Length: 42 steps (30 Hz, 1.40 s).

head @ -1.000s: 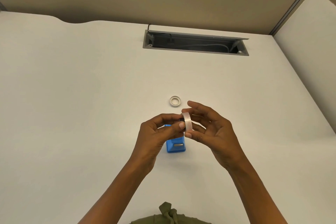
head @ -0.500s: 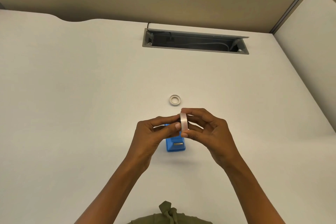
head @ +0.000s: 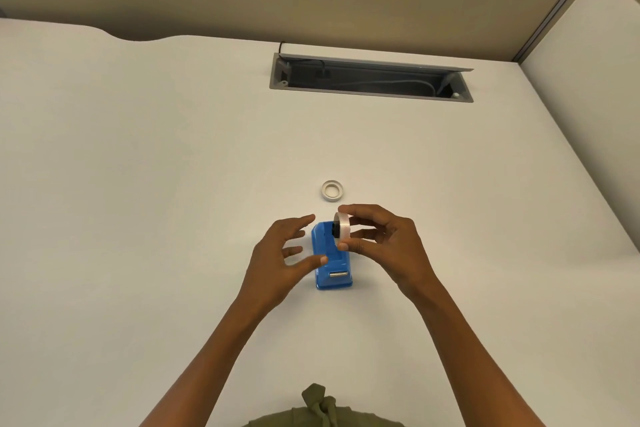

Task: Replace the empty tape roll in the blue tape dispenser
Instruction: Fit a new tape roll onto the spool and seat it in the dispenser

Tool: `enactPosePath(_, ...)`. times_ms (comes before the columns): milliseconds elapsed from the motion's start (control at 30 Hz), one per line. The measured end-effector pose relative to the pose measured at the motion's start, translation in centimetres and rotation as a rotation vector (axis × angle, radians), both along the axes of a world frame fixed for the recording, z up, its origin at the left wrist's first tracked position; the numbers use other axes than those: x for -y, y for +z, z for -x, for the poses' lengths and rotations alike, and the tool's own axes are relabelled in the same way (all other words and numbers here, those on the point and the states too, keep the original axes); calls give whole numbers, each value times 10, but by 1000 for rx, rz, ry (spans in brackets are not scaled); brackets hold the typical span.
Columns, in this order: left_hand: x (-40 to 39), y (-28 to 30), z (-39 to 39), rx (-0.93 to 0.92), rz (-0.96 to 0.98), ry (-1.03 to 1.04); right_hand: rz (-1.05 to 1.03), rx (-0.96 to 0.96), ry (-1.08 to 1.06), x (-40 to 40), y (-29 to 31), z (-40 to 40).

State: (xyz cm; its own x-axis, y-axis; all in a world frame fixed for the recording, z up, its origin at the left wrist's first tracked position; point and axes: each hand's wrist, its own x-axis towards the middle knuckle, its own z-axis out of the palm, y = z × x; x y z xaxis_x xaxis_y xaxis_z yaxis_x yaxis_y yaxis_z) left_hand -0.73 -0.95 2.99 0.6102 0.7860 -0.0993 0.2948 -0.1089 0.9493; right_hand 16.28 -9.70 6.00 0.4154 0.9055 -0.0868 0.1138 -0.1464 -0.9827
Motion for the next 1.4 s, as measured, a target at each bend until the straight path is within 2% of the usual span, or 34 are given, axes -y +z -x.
enactPosePath(133, -1, -17, 3, -142, -77, -173, 38, 87, 18, -5, -5, 1)
enactPosePath(300, -2, -25, -5, -151, -78, -239, 87, 184, 13, -9, -10, 2)
enactPosePath(1400, -4, -36, -6, -123, -73, -233, 133, 194, 25, -14, -33, -1)
